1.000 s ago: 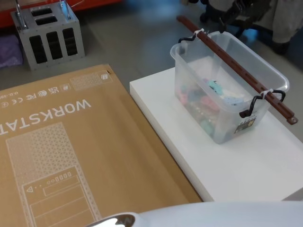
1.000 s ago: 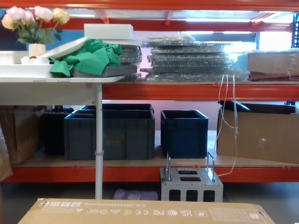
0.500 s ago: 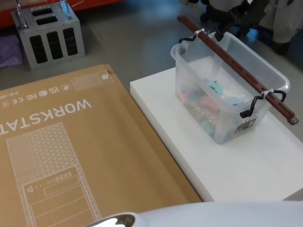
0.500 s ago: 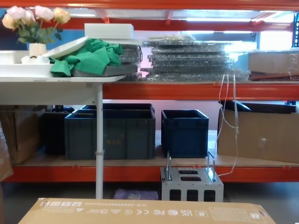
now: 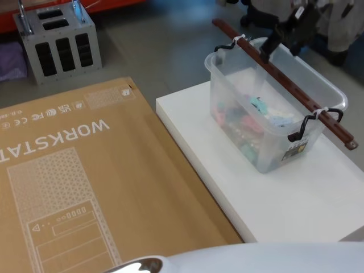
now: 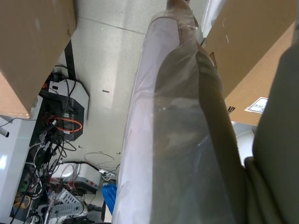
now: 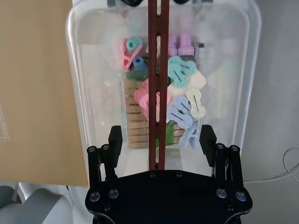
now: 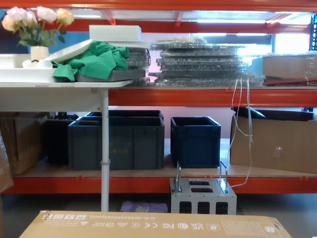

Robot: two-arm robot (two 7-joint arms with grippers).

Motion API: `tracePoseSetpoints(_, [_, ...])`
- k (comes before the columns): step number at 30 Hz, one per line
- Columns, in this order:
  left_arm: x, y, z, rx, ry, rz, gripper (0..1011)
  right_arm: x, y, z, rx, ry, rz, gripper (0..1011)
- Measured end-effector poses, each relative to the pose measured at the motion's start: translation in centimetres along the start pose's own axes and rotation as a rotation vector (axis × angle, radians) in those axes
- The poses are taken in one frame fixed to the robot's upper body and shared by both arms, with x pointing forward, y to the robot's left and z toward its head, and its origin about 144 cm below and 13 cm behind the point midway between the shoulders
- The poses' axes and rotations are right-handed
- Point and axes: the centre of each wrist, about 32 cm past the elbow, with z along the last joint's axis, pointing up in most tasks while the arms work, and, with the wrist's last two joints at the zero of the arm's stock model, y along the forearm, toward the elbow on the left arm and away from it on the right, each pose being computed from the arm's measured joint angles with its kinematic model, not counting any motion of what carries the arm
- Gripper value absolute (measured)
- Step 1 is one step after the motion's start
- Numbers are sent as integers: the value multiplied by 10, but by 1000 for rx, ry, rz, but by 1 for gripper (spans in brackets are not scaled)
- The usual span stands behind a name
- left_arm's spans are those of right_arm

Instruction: Use one hand to grasp the basket and place it at the designated location.

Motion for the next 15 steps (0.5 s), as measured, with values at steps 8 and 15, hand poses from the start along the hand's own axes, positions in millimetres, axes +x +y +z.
tracePoseSetpoints(8, [0,0,0,0,0,0,0,0,16,1,-1,-11,51,1001])
tracePoseSetpoints(15, [0,0,0,0,0,0,0,-1,28,3,0,-26,82,1001])
